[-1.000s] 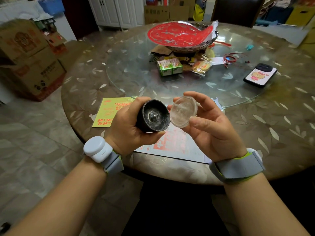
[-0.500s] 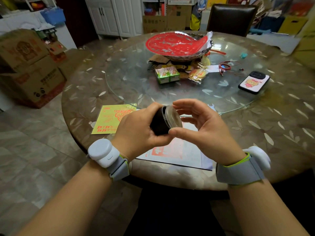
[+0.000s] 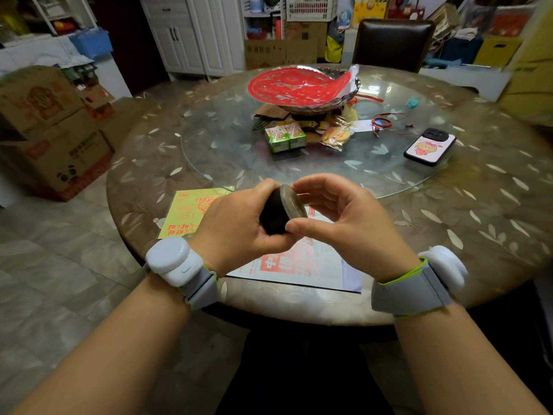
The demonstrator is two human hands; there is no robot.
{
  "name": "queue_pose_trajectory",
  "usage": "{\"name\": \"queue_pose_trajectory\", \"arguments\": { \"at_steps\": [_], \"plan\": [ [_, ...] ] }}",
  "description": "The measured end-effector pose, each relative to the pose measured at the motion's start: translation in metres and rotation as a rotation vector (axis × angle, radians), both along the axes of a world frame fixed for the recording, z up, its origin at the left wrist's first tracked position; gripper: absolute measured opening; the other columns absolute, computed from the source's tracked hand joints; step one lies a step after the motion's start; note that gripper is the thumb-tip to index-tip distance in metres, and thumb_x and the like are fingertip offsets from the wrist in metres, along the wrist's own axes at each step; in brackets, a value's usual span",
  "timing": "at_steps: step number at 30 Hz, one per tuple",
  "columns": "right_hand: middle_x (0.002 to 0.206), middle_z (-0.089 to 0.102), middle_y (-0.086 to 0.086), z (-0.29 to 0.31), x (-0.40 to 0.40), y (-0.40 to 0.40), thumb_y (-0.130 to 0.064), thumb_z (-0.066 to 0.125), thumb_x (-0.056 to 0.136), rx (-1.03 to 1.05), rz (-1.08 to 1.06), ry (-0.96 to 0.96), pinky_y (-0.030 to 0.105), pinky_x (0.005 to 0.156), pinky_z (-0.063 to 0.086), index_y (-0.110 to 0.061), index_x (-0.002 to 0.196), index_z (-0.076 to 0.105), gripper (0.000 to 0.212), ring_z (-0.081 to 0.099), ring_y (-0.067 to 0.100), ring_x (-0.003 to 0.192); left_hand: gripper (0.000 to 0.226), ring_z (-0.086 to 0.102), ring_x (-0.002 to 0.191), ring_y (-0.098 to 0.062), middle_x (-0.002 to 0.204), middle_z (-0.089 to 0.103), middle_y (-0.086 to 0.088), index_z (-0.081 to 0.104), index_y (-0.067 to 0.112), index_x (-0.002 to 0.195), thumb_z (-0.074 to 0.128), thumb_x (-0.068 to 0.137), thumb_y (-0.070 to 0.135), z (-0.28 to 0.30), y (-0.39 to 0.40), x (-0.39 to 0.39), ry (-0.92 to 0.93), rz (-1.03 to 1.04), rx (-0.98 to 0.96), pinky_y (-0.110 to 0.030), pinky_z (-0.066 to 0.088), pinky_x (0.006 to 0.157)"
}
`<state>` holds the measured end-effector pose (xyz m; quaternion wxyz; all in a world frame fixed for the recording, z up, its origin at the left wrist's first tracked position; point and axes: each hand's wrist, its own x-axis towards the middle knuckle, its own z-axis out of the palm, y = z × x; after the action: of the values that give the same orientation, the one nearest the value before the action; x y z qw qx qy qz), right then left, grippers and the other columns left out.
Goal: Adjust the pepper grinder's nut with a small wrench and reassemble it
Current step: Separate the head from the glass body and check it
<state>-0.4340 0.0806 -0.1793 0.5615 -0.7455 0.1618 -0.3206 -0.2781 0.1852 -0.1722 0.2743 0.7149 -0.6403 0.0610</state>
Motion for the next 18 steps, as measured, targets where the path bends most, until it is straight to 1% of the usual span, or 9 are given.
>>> {"name": "queue_pose_trajectory", "arguments": {
  "at_steps": [3, 6, 8, 10, 12, 15, 18],
  "plan": [
    [0.104, 0.070, 0.006, 0.012, 0.004, 0.006, -0.012, 0.086, 0.064, -0.036, -0.006, 0.019, 0.030, 0.091, 0.054, -0.011, 0.109, 0.062, 0.050, 0.068, 0.016, 0.097, 0.058, 0.056, 0.060, -0.025, 0.072, 0.063, 0.001, 0.057, 0.016, 0.098, 0.051, 0.068, 0.065, 0.011, 0.004, 0.002, -0.074, 0.001, -0.034, -0.031, 0.043, 0.051],
    [0.105, 0.069, 0.005, 0.023, 0.013, 0.010, -0.017, 0.088, 0.060, -0.137, -0.038, 0.055, 0.035, 0.090, 0.054, -0.012, 0.116, 0.059, 0.063, 0.068, 0.017, 0.095, 0.063, 0.062, 0.061, -0.031, 0.073, 0.067, -0.005, 0.058, 0.011, 0.099, 0.050, 0.068, 0.065, 0.022, 0.005, 0.009, -0.170, -0.021, -0.042, -0.035, 0.046, 0.050],
    [0.104, 0.069, 0.005, 0.024, 0.015, 0.012, -0.018, 0.089, 0.058, -0.128, -0.041, 0.053, 0.038, 0.091, 0.054, -0.012, 0.119, 0.057, 0.069, 0.069, 0.017, 0.095, 0.067, 0.062, 0.062, -0.031, 0.075, 0.067, -0.006, 0.057, 0.009, 0.101, 0.047, 0.071, 0.069, 0.027, 0.007, 0.013, -0.234, -0.044, -0.024, -0.035, 0.045, 0.049],
    [0.105, 0.069, 0.005, 0.025, 0.013, 0.016, -0.015, 0.089, 0.059, -0.111, -0.043, 0.037, 0.038, 0.091, 0.054, -0.011, 0.120, 0.057, 0.069, 0.069, 0.017, 0.095, 0.070, 0.063, 0.064, -0.030, 0.078, 0.067, -0.006, 0.055, 0.009, 0.103, 0.044, 0.072, 0.072, 0.029, 0.013, 0.014, -0.268, -0.056, -0.015, -0.033, 0.043, 0.049],
    [0.105, 0.069, 0.006, 0.027, 0.013, 0.022, -0.014, 0.089, 0.060, -0.119, -0.046, 0.042, 0.036, 0.090, 0.055, -0.011, 0.121, 0.056, 0.069, 0.069, 0.016, 0.095, 0.072, 0.062, 0.065, -0.028, 0.079, 0.067, -0.005, 0.053, 0.009, 0.105, 0.043, 0.073, 0.073, 0.028, 0.019, 0.013, -0.222, -0.058, -0.010, -0.034, 0.044, 0.051],
    [0.103, 0.071, 0.009, 0.033, 0.015, 0.027, -0.015, 0.089, 0.060, -0.123, -0.049, 0.033, 0.037, 0.090, 0.055, -0.008, 0.118, 0.058, 0.067, 0.069, 0.017, 0.095, 0.068, 0.059, 0.065, -0.026, 0.079, 0.065, -0.004, 0.053, 0.011, 0.104, 0.045, 0.073, 0.071, 0.025, 0.024, 0.011, -0.077, -0.051, -0.036, -0.040, 0.046, 0.053],
    [0.103, 0.072, 0.011, 0.037, 0.012, 0.029, -0.028, 0.088, 0.055, -0.027, -0.062, -0.071, 0.039, 0.090, 0.056, -0.009, 0.112, 0.061, 0.065, 0.070, 0.020, 0.097, 0.053, 0.058, 0.066, -0.017, 0.079, 0.064, 0.002, 0.053, 0.018, 0.098, 0.053, 0.074, 0.065, 0.024, 0.028, 0.000, 0.188, -0.031, -0.136, -0.041, 0.047, 0.057]
  ]
}}
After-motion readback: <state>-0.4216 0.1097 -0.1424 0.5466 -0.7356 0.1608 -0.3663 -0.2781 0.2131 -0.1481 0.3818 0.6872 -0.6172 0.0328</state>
